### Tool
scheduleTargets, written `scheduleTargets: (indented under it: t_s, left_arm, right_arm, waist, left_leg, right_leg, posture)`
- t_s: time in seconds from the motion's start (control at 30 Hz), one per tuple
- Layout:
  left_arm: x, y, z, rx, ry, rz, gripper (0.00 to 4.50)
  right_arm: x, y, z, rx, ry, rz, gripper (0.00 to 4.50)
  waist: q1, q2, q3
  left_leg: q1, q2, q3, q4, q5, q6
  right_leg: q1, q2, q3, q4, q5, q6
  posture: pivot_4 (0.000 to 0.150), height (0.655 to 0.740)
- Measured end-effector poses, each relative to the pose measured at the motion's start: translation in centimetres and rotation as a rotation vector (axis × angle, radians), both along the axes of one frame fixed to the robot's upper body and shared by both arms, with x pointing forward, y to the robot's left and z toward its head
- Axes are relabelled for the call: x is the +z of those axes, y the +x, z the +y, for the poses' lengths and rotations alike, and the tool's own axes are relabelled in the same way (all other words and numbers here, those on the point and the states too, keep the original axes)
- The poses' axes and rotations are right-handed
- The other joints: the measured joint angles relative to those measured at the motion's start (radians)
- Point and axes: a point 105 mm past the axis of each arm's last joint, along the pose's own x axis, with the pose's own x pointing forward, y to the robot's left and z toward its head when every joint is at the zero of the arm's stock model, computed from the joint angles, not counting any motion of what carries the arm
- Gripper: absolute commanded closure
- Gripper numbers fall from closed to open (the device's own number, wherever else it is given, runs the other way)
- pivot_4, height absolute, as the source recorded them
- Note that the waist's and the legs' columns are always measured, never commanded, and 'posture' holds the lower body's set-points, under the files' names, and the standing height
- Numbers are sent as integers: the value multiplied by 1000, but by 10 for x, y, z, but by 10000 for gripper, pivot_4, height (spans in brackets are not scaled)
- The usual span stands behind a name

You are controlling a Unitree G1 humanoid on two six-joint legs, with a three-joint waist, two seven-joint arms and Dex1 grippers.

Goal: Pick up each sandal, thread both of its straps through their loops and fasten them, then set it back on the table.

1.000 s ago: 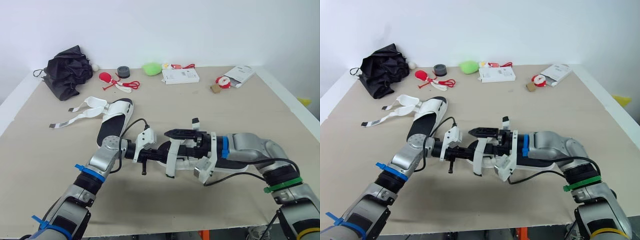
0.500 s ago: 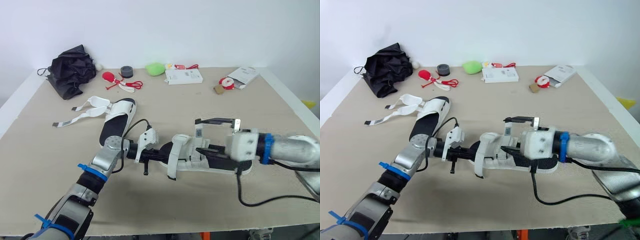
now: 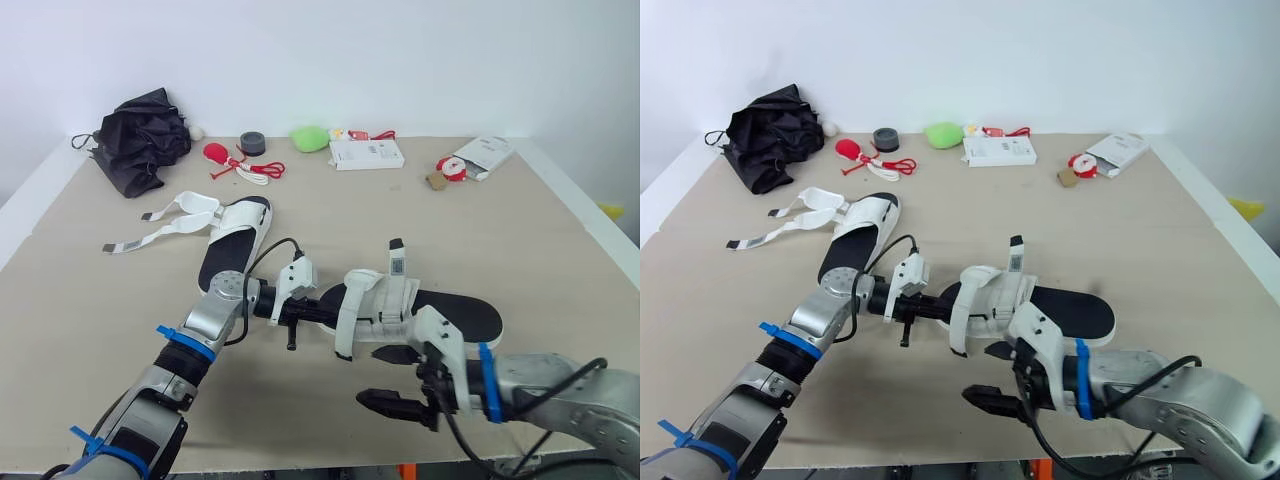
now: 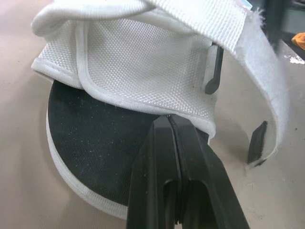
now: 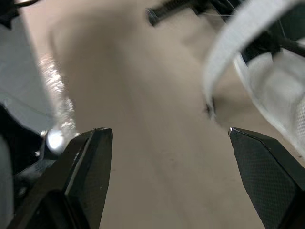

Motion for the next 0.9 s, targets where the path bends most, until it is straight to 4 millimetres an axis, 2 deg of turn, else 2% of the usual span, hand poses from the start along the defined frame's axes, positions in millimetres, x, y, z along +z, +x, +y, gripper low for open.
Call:
scheduleTargets:
  t_s: [0.03,0.23,0.4,0.47,0.5,0.57,0.73,0.77,0.9]
  left_arm:
    - [0,-1,-1,-6,-1,0,45000]
    - [0,-3,0,-7,1,-5,45000]
    - [0,-4,0,-1,0,-9,45000]
    - [0,-5,0,-3,0,-11,45000]
    - [0,-5,0,-4,-1,-11,45000]
    - [0,-6,0,-4,-1,-12,45000]
    - [1,-6,0,-2,0,-9,45000]
    - [0,-6,0,0,0,-9,45000]
    - [0,-5,0,7,0,-10,45000]
  right_arm:
    - [-1,9,4,-31,14,19,3185]
    - [-3,14,22,-37,74,111,3185]
    - [1,18,29,-47,110,127,3185]
    - [0,19,31,-50,113,127,12429]
    - [0,19,31,-51,113,127,13624]
    - [1,20,31,-58,116,120,20522]
    - [3,20,28,-52,132,123,41939]
    - [4,19,29,-40,137,130,44467]
    - [4,15,24,-7,121,145,44467]
  waist:
    - [0,1,-1]
    - [0,0,-1]
    - [-1,0,-1]
    - [-1,0,-1]
    - [-1,0,-1]
    - [0,0,-1]
    - [0,0,-1]
    - [0,0,-1]
    - [0,0,-1]
  left_leg:
    - [-1,0,0,0,0,0]
    - [-3,0,-3,0,-1,2]
    - [-3,0,-3,0,-1,2]
    - [-3,0,-3,0,-2,2]
    - [-3,0,-3,0,-2,2]
    - [-4,0,-3,0,-3,3]
    - [-4,0,-3,0,-3,3]
    - [-4,0,-3,0,-3,3]
    - [-4,0,-3,1,-3,3]
  right_leg:
    - [-1,0,0,0,1,2]
    - [-1,1,-1,0,2,3]
    - [-1,1,-2,0,2,4]
    - [-1,1,-2,0,1,3]
    - [-1,1,-2,0,1,3]
    - [-1,1,-2,0,0,3]
    - [-1,1,-2,0,0,3]
    - [-1,1,-2,0,0,3]
    - [-1,1,-2,0,0,3]
  posture:
    - [1500,7400]
    - [1500,7400]
    - [1500,7400]
    - [1500,7400]
    - [1500,7400]
    - [1500,7400]
    - [1500,7400]
    - [1500,7400]
    - [1500,7400]
